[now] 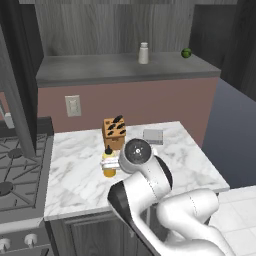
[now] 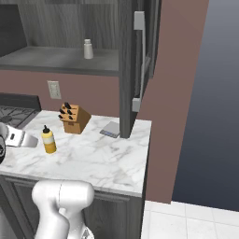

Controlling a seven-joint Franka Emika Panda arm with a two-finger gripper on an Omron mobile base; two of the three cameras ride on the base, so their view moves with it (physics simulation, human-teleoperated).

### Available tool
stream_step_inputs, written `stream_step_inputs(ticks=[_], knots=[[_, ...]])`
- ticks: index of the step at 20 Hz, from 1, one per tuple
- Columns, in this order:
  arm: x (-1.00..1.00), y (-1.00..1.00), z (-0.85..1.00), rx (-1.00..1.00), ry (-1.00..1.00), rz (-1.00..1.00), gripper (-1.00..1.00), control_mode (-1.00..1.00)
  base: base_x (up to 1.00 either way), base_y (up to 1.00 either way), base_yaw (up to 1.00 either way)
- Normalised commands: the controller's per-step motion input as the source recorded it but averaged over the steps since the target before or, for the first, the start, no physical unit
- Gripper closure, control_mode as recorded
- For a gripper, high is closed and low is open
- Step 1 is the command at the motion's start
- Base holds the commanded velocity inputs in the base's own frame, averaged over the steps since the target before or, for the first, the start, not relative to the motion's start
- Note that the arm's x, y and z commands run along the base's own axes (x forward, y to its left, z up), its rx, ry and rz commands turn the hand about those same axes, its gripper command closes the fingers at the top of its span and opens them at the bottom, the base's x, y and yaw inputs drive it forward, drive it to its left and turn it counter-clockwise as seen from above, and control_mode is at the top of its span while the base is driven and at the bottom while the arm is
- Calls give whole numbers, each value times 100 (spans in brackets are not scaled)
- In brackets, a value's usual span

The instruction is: Pick the shaker and mustard from the counter and place them in the cabinet.

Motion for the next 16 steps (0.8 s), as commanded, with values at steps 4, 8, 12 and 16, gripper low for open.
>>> stream_step_inputs(ticks=[4,8,12,16], knots=[[67,37,-47,0,0,-1,-100,-100,0,0,0],[59,29,-31,0,0,-5,-100,-100,0,0,0],[18,3,-2,0,3,-1,-100,-100,0,0,0],[43,0,-1,0,12,0,-100,-100,0,0,0]])
